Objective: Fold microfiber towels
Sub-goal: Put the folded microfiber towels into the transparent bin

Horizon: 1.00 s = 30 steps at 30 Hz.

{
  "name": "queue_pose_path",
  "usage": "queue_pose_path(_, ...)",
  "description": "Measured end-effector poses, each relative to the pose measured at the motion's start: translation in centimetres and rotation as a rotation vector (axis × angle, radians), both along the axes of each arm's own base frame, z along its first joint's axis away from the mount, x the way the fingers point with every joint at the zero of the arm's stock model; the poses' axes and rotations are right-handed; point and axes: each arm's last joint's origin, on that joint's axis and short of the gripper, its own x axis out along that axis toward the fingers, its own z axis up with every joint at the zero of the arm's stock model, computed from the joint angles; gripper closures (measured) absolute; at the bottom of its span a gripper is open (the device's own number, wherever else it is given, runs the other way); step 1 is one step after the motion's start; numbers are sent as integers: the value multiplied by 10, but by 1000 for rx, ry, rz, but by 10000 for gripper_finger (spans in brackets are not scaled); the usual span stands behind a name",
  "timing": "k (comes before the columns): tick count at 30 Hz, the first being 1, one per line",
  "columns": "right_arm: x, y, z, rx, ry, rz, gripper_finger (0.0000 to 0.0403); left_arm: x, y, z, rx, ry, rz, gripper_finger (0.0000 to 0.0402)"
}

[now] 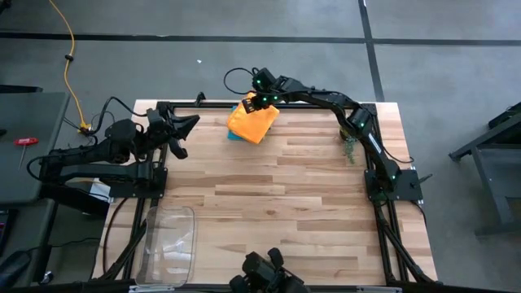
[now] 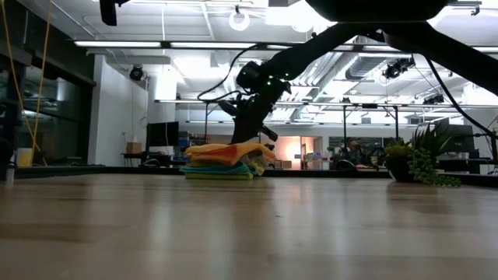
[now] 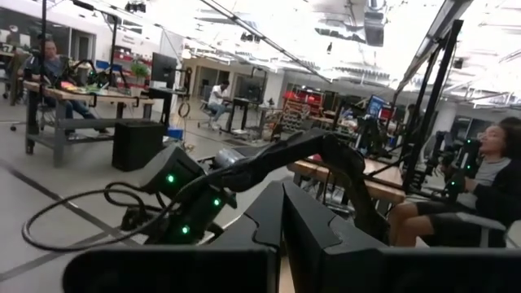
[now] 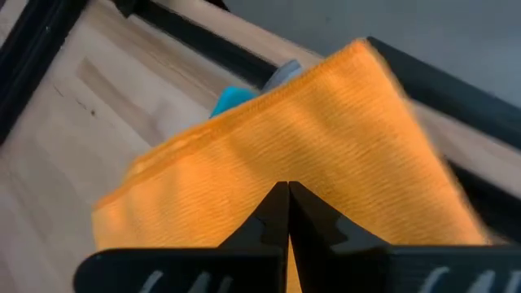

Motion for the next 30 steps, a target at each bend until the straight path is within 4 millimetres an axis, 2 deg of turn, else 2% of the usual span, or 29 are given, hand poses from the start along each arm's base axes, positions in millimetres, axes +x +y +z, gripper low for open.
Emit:
queue_pose_path(7, 12, 9, -18, 7, 29, -144, 403, 0, 0, 0, 23, 19, 2, 402)
queue_pose_path(11, 13, 8, -17, 37, -8, -227, 403, 1, -1, 0, 29, 19, -39, 401)
queue_pose_path(15, 9, 7, -19, 32, 32, -207, 403, 1, -2, 0, 32, 19, -58, 401)
queue_pose_path(21, -7, -5, -23, 54, 123, -171, 403, -3, -4, 2, 43, 5, -95, 401)
queue_pose_path(24, -13, -10, -6, -11, 105, -169, 403, -3, -3, -2, 24, 37, -83, 401)
queue_pose_path(28, -23, -10, 40, -126, 38, -102, 403, 2, -1, -8, -22, 77, -53, 401)
queue_pose_path(30, -29, -8, 56, -162, 39, -66, 403, 7, 1, -10, -30, 95, -36, 401)
